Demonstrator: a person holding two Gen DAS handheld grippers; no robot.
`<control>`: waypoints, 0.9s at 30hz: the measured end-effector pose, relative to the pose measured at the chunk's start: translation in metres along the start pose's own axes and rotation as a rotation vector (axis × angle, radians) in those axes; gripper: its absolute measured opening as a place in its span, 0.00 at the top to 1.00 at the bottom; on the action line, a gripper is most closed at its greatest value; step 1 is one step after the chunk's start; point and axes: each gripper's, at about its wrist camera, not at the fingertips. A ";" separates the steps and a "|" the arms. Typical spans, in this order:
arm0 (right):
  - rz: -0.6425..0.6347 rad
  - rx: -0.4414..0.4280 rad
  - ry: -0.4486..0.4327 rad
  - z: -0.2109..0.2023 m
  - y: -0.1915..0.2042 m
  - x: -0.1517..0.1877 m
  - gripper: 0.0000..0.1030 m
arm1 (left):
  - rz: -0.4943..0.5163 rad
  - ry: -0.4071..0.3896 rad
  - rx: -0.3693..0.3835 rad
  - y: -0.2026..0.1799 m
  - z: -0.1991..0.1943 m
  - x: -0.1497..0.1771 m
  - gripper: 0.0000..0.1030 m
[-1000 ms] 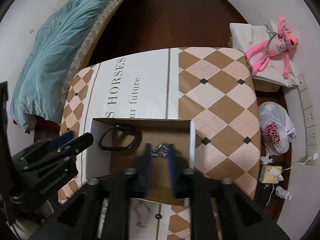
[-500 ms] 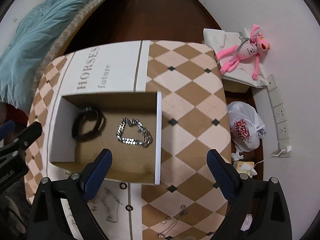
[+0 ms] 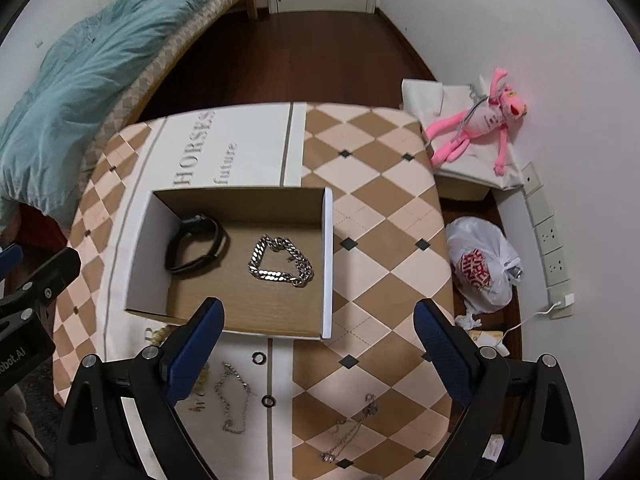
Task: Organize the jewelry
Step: 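Open both tools and lift them away from the box, then grasp the wooden bead bracelet with the left tool while the right tool grasps a thin silver chain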
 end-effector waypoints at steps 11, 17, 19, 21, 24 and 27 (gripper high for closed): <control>0.018 0.000 -0.110 -0.067 0.001 0.001 0.06 | -0.009 -0.073 0.021 0.009 -0.054 -0.001 0.04; 0.036 -0.013 -0.145 -0.091 0.002 0.005 0.06 | -0.022 -0.090 0.021 0.014 -0.072 0.003 0.04; 0.057 -0.028 -0.137 -0.094 -0.001 0.009 0.06 | -0.031 -0.082 0.021 0.015 -0.073 0.005 0.04; 0.078 -0.026 -0.131 -0.095 -0.006 0.015 0.06 | -0.036 -0.073 0.019 0.018 -0.074 0.010 0.04; 0.127 -0.017 -0.106 -0.090 -0.016 0.031 0.06 | -0.030 -0.053 0.011 0.019 -0.070 0.023 0.04; 0.184 -0.031 -0.029 -0.068 -0.026 0.060 0.06 | -0.023 -0.016 -0.003 0.020 -0.060 0.043 0.04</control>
Point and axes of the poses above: each gripper's, at about its wrist camera, not at the fingertips, and z roughly the way its jaws point, y to its left, x to its underside, and after that the axes turned 13 degrees about -y, right-handed
